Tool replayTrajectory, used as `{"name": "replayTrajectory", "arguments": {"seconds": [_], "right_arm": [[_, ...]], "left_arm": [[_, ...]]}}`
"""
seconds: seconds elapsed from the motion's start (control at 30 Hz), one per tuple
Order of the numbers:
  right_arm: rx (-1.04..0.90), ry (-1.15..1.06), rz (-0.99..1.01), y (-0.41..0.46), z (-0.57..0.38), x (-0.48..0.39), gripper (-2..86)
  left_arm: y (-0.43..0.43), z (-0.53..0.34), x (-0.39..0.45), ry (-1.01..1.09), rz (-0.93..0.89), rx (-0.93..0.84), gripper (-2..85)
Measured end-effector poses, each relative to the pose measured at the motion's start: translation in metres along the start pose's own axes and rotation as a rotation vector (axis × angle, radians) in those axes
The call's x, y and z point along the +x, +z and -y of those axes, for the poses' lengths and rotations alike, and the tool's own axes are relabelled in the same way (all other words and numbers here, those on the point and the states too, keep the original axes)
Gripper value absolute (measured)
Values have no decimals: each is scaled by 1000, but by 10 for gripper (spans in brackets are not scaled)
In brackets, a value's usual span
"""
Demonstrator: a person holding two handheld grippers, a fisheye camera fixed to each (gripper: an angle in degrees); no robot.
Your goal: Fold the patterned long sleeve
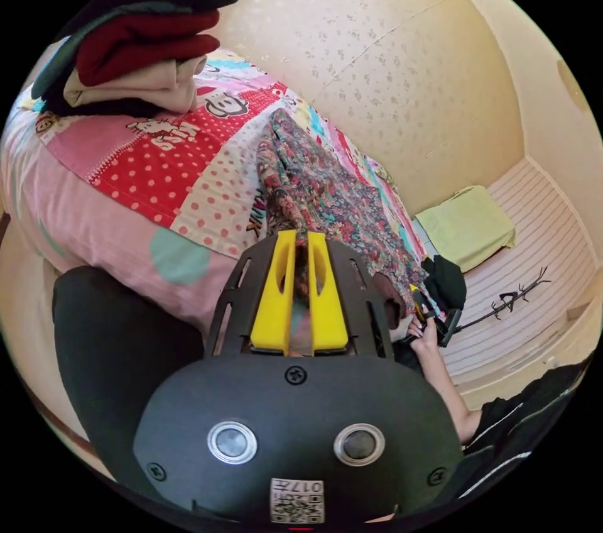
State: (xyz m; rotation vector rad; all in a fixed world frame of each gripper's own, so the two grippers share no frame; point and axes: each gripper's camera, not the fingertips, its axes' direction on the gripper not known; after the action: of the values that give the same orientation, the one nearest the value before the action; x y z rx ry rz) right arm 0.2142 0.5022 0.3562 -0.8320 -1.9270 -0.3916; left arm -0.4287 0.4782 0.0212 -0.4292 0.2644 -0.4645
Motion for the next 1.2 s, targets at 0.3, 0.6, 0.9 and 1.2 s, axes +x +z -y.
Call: {"name": "replayTrajectory", "arguments": {"seconds": [0.3,0.6,0.9,1.2], "right_arm": [[162,-318,-84,20,-5,-163,93],[-22,-557,142,208,38,-317,180],[-590,-676,-202,500,62,-462,157],[-884,-713,-552,673,7,-494,183]], "left_arm": [[22,-12,71,349,126,10,39],[26,-32,19,253,-119,58,42],[39,-22,-6,162,-267,27,43],[11,-28,21,198,211,167,170]]}}
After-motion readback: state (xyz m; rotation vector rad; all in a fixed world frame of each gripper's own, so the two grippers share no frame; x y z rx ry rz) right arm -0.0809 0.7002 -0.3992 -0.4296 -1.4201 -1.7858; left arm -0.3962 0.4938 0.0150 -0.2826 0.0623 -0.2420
